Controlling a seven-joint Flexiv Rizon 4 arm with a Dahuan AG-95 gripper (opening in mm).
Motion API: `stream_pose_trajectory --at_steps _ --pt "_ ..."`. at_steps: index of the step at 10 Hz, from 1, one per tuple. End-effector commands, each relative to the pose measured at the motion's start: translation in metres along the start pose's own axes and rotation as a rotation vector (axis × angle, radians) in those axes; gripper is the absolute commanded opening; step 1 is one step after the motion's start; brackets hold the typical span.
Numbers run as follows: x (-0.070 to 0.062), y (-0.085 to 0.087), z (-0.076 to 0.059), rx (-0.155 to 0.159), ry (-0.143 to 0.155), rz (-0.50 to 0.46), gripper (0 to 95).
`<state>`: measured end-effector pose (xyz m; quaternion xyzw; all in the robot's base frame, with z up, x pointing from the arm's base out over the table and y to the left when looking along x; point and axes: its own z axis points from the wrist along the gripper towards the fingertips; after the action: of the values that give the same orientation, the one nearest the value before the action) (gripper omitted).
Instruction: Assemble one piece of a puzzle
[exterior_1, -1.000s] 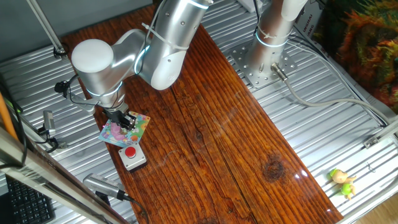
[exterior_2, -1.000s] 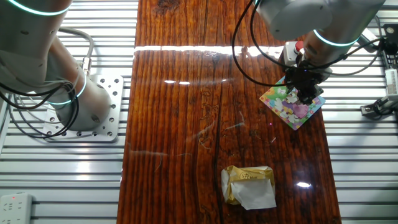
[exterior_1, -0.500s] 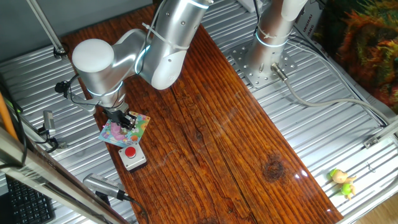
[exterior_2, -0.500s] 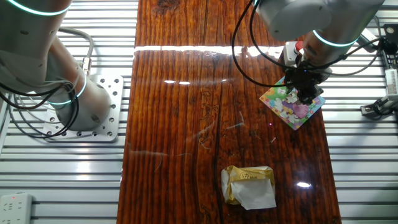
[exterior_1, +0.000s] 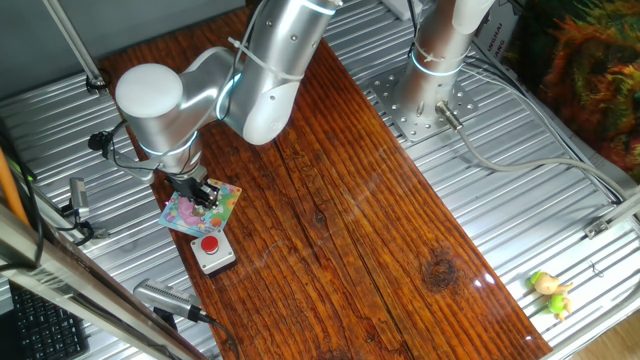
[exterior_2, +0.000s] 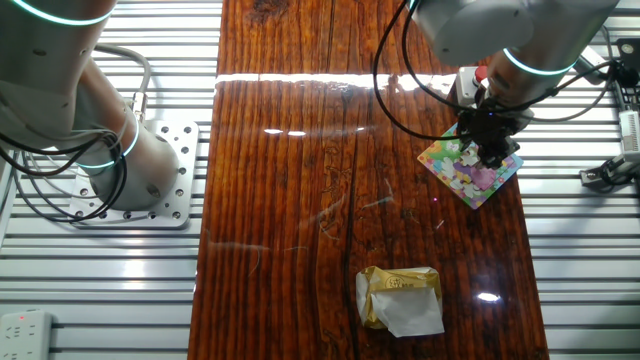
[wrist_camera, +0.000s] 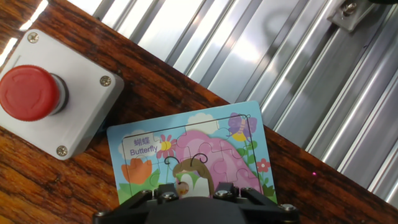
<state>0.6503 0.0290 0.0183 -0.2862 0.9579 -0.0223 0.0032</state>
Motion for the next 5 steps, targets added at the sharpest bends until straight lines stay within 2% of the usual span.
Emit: stream_pose_trajectory --at_steps 1,5 --pt "0.0007 0.0000 0.0002 0.001 -0.001 0.000 38.0" --pt "0.0018 0.0003 0.0009 0.000 -0.005 0.006 38.0"
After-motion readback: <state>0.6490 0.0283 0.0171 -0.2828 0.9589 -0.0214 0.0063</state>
